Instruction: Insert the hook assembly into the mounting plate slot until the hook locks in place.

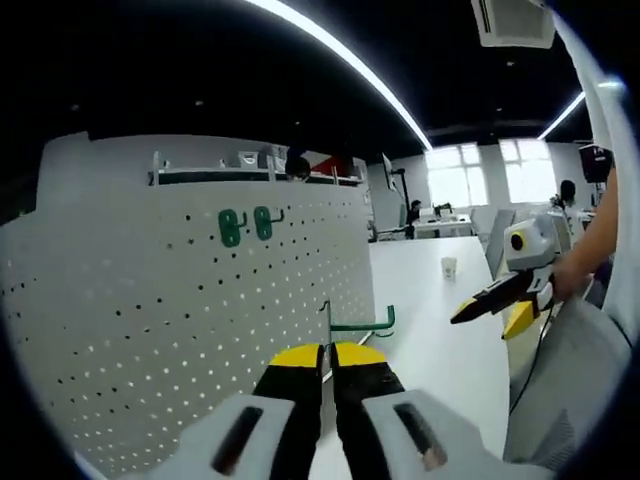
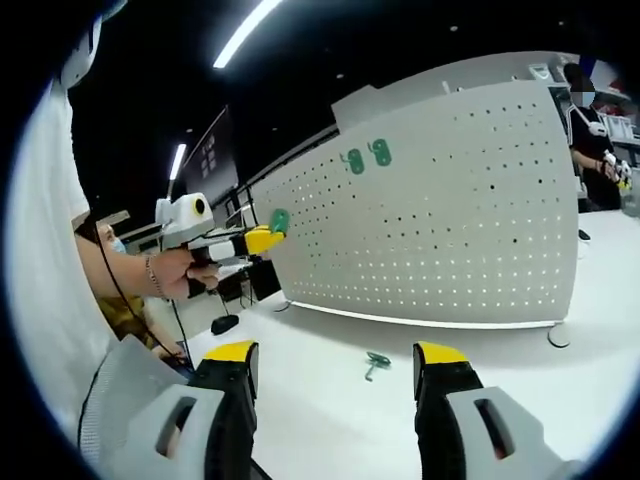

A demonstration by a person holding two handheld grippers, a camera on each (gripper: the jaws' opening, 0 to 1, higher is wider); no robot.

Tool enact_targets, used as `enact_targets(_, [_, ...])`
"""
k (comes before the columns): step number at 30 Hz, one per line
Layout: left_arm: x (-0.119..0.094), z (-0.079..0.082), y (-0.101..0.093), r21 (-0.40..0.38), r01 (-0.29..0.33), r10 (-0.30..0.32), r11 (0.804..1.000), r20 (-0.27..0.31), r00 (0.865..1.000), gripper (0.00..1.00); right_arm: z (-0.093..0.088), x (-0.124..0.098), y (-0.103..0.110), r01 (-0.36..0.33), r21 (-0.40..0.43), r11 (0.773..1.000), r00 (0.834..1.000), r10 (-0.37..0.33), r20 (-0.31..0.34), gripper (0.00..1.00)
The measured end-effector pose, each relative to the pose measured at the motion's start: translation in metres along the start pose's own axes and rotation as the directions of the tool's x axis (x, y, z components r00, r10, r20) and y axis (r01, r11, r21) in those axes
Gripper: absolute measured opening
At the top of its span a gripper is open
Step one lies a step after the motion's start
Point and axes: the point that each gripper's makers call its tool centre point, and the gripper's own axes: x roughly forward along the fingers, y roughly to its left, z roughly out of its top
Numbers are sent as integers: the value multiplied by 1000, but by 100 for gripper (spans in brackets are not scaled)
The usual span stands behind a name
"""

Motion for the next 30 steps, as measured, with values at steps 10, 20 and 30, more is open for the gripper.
enact_targets(10, [-17, 12, 9, -73, -87, 93, 994, 82, 992, 3, 1, 0, 0, -1, -7, 1000, 1000, 1, -7, 60])
enact_targets(20, [-20, 16, 12, -84, -107, 115, 991, 96, 989, 3, 0, -1, 2, -3, -13, 1000, 1000, 3, -14, 60])
enact_targets(30, [-18, 13, 10, -88, -106, 114, 990, 85, 990, 3, 33, -3, 11, -27, -17, 999, 992, 29, 126, 60])
